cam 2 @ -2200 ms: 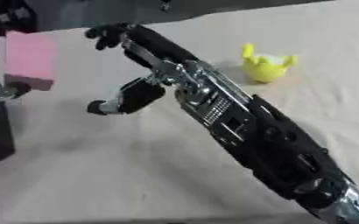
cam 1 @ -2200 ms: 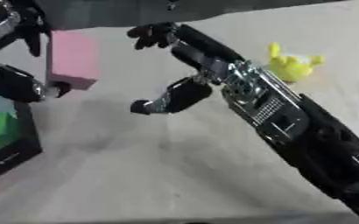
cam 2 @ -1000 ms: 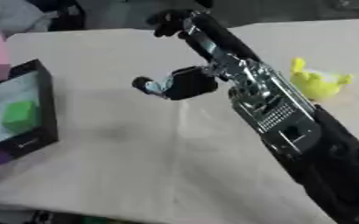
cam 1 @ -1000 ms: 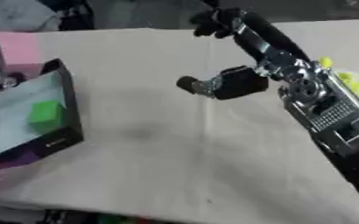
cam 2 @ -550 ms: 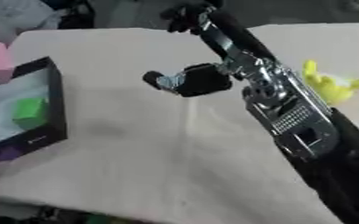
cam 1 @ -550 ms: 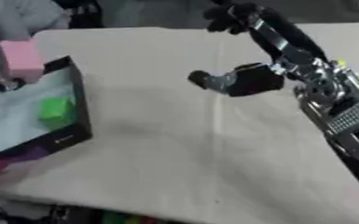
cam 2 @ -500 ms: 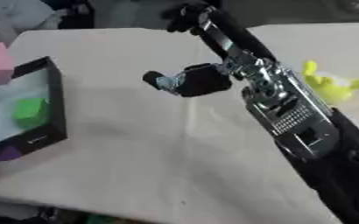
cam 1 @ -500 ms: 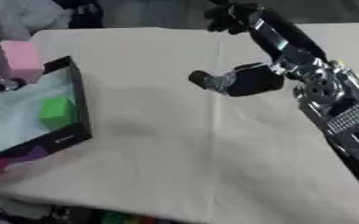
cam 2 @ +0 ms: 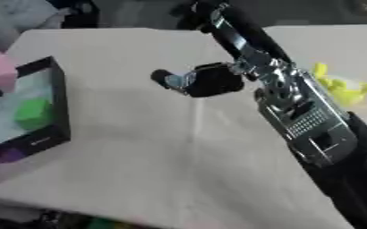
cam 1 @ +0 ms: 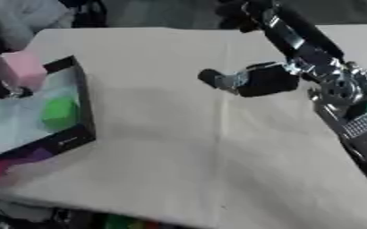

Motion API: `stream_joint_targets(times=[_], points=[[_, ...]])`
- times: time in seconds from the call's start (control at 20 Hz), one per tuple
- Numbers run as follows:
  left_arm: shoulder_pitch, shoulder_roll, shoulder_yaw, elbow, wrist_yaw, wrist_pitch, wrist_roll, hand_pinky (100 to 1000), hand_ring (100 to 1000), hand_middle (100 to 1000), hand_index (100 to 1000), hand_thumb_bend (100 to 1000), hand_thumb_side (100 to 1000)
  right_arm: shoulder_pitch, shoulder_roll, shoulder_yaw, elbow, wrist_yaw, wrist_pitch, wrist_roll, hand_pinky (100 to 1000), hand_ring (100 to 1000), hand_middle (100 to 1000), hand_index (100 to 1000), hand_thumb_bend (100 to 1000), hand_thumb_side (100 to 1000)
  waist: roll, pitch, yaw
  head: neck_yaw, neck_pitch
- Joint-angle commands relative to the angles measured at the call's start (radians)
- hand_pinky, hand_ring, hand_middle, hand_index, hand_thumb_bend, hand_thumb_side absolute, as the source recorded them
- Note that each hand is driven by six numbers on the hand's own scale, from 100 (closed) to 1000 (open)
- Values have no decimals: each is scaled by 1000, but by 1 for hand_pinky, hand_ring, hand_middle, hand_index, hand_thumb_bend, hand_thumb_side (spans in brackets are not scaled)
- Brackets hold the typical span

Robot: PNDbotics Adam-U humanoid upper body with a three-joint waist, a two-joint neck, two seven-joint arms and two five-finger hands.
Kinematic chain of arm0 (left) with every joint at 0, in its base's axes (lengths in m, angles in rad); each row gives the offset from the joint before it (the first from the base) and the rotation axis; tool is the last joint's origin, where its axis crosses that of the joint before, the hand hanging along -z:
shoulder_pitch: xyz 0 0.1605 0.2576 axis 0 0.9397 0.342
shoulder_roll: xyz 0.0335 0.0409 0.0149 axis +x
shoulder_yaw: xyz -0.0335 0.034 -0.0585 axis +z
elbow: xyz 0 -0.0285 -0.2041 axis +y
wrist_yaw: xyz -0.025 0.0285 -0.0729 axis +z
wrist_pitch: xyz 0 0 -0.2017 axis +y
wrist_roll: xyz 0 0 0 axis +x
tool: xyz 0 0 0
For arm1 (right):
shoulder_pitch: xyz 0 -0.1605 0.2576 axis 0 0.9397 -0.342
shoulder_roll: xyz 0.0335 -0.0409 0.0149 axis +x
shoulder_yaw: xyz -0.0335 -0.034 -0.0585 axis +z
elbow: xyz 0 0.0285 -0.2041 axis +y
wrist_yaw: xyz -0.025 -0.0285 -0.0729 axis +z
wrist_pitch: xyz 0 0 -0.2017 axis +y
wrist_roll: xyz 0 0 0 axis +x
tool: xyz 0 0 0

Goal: Pick up the objects with one hand, pass them to the other hand, and then place them into the box on the other side of the table.

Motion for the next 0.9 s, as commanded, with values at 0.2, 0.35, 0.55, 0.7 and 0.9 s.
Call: stream_joint_targets(times=[0.2, 0.35, 0.55, 0.7, 0.9], points=[[-15, 26, 10, 38, -59, -21, -85, 850, 828, 770, 834, 904, 544, -17, -20, -16, -31, -11, 2, -11, 834, 802, 692, 845, 538, 288, -12, -1, -2, -19, 0], [-16, 25, 21, 45, -86, -23, -122, 854, 834, 778, 847, 950, 565, -16, -23, -17, -34, -13, 4, -13, 834, 802, 692, 844, 539, 287, -11, -2, -2, -27, 1], [-13, 26, 36, 35, -98, -20, -128, 852, 829, 772, 840, 933, 550, -14, -28, -22, -36, -16, 6, -18, 834, 802, 692, 844, 536, 287, -10, -3, -2, -34, 2], [-13, 24, 51, 16, -79, -20, -104, 853, 809, 754, 810, 784, 555, -13, -32, -28, -39, -18, 8, -25, 835, 802, 693, 845, 528, 288, -9, -6, -1, -42, 1], [-27, 19, 68, -57, -18, -61, -41, 822, 756, 741, 846, 715, 535, -13, -50, -50, -42, -14, 9, -41, 838, 807, 719, 851, 520, 291, -8, -11, -1, -77, 2]])
